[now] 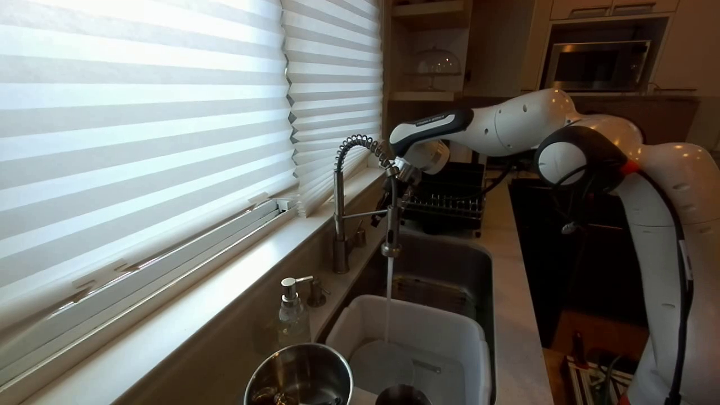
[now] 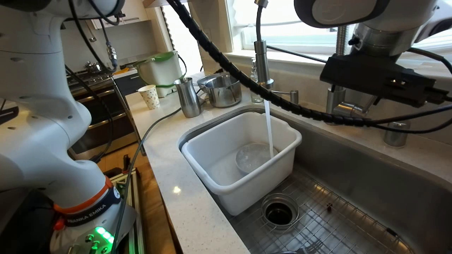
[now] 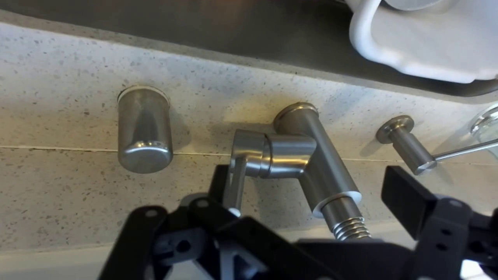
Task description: Close the tap
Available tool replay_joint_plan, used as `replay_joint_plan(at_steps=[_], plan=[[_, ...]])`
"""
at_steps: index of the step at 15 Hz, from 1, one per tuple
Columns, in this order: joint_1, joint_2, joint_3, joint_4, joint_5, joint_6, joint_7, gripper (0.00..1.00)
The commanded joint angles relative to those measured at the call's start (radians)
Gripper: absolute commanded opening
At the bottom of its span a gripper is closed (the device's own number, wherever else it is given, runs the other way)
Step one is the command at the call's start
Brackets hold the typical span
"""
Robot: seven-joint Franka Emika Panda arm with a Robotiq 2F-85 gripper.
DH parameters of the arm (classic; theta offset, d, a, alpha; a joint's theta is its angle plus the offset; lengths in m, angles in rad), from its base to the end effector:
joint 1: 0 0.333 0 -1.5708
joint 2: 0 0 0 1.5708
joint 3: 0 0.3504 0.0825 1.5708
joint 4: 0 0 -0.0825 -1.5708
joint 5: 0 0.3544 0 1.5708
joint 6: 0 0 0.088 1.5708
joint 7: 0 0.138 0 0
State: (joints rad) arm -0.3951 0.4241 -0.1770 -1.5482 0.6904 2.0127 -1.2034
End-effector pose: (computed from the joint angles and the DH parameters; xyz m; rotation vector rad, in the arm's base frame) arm 0.6095 -0.3047 0.4396 -2.7095 -0.4948 -0.6559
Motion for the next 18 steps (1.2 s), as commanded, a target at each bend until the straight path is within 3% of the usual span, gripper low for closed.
replay_joint_plan(at_steps=[1, 11, 18], plan=[[-0.059, 0.091, 0.048, 0.117, 0.049, -0.072, -0.02, 1.0], [-0.103, 0.185, 0.116, 0.23, 0.151, -0.131, -0.047, 1.0], [-0.092, 0.158, 0.104, 0.203, 0.14, -0.184, 0.022, 1.0]])
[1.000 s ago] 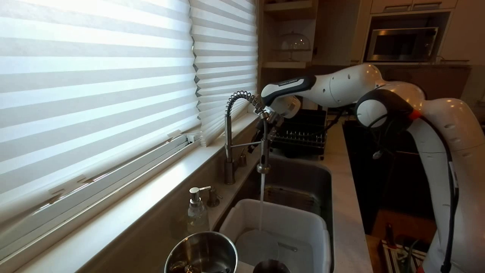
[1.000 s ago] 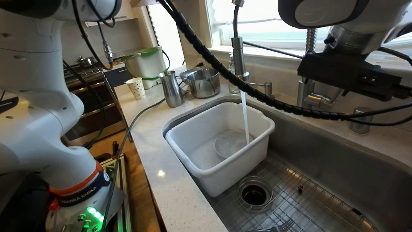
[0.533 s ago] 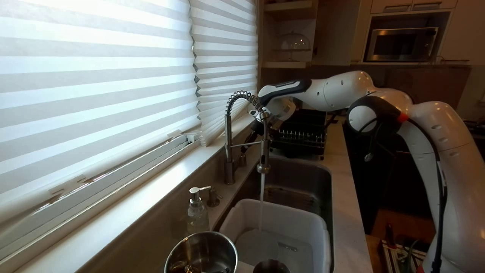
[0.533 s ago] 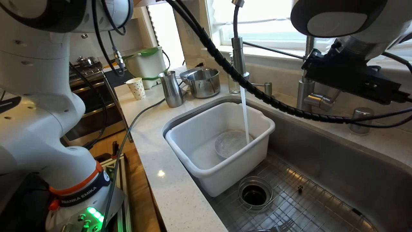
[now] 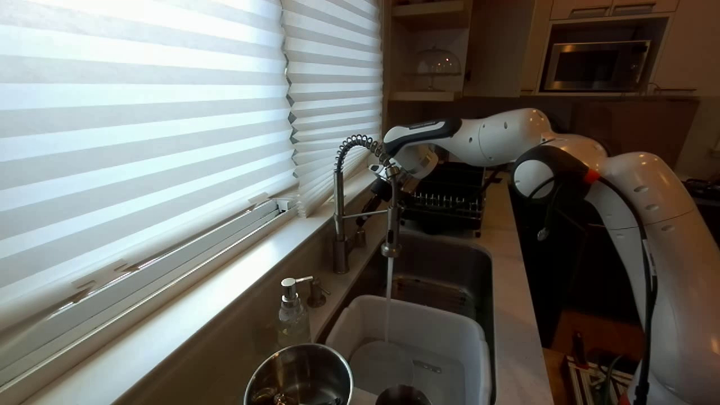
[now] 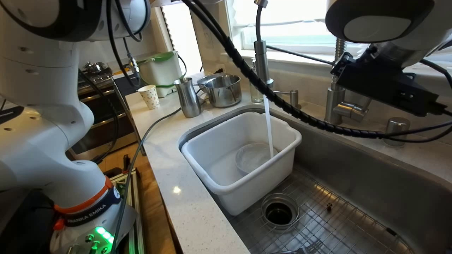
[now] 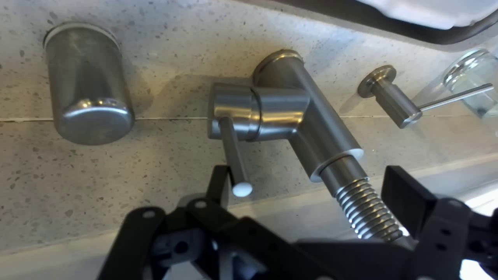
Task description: Close the tap
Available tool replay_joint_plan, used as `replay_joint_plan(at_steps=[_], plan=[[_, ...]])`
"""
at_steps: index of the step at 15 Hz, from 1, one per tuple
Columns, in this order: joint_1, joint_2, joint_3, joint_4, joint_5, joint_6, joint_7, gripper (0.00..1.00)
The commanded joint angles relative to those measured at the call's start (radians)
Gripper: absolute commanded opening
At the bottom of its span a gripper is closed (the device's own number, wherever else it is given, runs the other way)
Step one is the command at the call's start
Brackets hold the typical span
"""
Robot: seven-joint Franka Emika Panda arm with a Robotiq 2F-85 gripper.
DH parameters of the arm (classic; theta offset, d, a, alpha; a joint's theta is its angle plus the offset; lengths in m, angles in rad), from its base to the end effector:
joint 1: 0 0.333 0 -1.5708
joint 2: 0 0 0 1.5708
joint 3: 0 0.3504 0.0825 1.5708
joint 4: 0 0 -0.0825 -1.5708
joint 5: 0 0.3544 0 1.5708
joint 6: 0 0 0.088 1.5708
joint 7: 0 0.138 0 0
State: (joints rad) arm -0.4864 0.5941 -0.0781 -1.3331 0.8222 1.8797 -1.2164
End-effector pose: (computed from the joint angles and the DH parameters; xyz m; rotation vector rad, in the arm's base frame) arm 0.6541 -0.3076 0.4177 -2.5069 -0.4879 -0.7248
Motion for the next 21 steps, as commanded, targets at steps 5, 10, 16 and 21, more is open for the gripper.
replay_joint_plan(at_steps=[5, 10, 16, 21], plan=[[0.006, -0.032, 0.014, -0.042, 0.012, -0.054, 0.069, 1.0], [0.01, -0.052, 0.021, -0.063, 0.003, -0.099, 0.083, 1.0], [0.017, -0.063, 0.011, -0.07, -0.014, -0.072, 0.072, 1.0], [0.038, -0.153, -0.032, -0.108, -0.144, -0.066, 0.098, 1.0]])
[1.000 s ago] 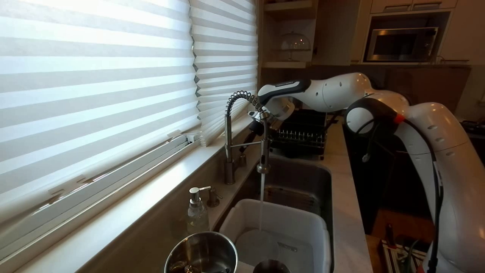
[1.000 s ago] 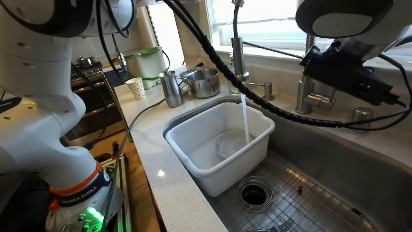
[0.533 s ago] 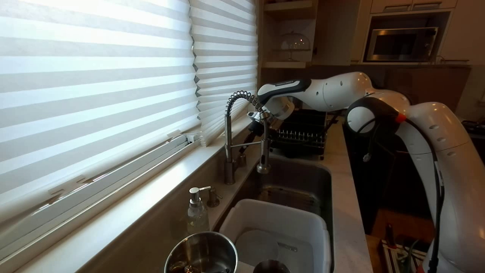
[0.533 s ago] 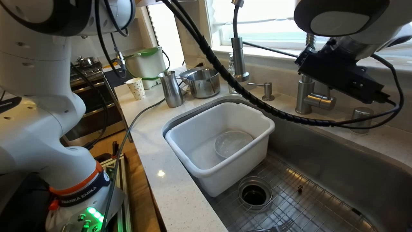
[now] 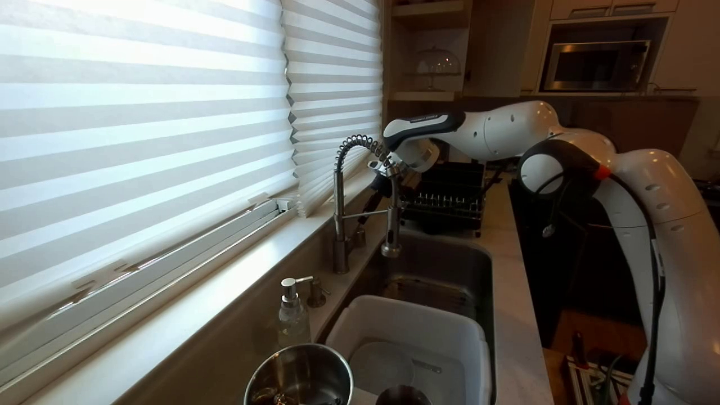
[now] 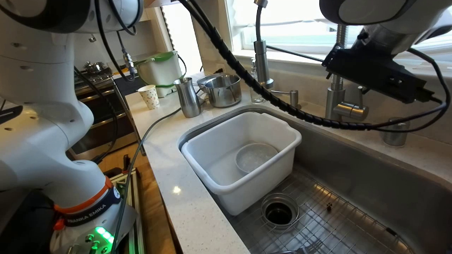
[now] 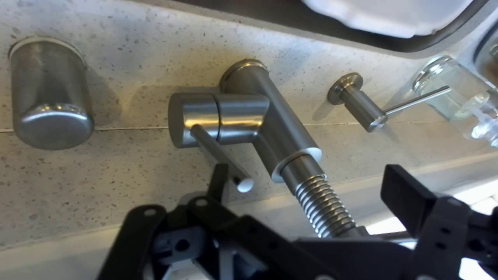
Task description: Close the tap
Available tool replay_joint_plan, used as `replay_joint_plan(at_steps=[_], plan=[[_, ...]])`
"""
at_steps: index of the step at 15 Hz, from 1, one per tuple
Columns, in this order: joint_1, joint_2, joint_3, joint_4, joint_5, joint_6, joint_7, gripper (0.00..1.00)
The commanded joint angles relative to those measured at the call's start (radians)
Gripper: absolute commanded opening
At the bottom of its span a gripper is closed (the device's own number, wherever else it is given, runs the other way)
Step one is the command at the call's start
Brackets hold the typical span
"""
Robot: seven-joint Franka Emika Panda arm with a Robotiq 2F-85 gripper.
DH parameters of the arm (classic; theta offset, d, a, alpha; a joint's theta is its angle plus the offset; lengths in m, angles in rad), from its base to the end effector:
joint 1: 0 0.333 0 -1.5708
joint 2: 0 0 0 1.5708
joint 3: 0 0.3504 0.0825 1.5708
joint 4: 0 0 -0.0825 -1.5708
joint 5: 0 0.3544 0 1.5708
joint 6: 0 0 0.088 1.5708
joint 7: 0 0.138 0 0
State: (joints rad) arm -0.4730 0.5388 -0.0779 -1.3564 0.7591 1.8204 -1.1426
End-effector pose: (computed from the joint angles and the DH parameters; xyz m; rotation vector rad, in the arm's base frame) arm 0.6422 -0.2900 0.4394 -2.5185 -0.4823 -0.6261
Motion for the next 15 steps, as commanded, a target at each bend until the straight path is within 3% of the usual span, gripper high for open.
replay_joint_plan(at_steps=[1, 6, 15], plan=[[0.028, -0.126, -0.042, -0.106, -0.119, -0.004, 0.022, 1.0], [0.023, -0.274, -0.082, -0.203, -0.285, -0.043, 0.014, 1.0], [0.052, -0.573, -0.18, -0.437, -0.337, -0.235, 0.059, 1.0]])
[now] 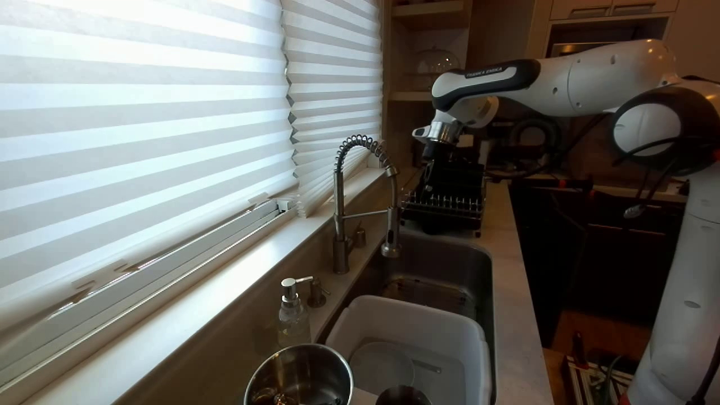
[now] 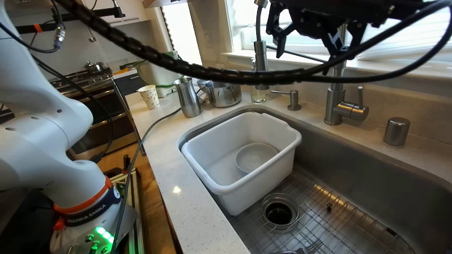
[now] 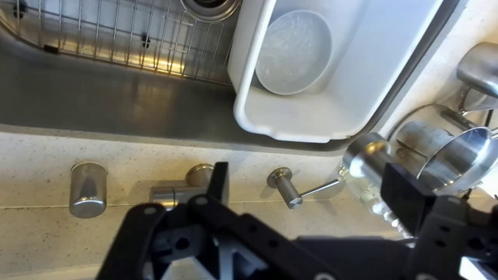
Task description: Close the tap
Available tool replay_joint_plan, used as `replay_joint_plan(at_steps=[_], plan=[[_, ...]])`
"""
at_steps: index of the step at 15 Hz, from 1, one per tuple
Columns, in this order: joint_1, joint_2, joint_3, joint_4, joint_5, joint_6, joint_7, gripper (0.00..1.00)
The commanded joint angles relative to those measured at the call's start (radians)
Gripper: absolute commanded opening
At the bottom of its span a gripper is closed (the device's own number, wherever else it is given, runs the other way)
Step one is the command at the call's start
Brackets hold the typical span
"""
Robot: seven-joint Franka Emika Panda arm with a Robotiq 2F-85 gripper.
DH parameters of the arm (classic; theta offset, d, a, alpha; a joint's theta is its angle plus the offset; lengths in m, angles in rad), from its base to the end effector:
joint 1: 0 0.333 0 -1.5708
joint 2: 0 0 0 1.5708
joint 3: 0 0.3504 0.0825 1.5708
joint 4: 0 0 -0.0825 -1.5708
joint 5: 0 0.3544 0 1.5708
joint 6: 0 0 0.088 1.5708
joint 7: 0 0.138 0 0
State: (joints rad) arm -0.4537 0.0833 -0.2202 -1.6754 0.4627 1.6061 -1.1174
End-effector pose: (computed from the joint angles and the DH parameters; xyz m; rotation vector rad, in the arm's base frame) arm 0.4647 -0.2884 0.5543 -2.6768 -0.5299 -0.3514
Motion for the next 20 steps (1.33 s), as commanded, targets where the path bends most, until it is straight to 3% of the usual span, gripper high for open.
replay_joint_plan(at_steps=[1, 6, 11, 20], plan=[[0.038, -0.149, -0.048, -0.142, -0.051, -0.029, 0.044, 1.0], [0.07, -0.293, -0.083, -0.234, -0.12, -0.046, 0.146, 1.0], [0.095, -0.402, -0.083, -0.295, -0.225, 0.023, 0.318, 1.0], [0.149, -0.503, -0.091, -0.362, -0.328, 0.097, 0.473, 1.0]])
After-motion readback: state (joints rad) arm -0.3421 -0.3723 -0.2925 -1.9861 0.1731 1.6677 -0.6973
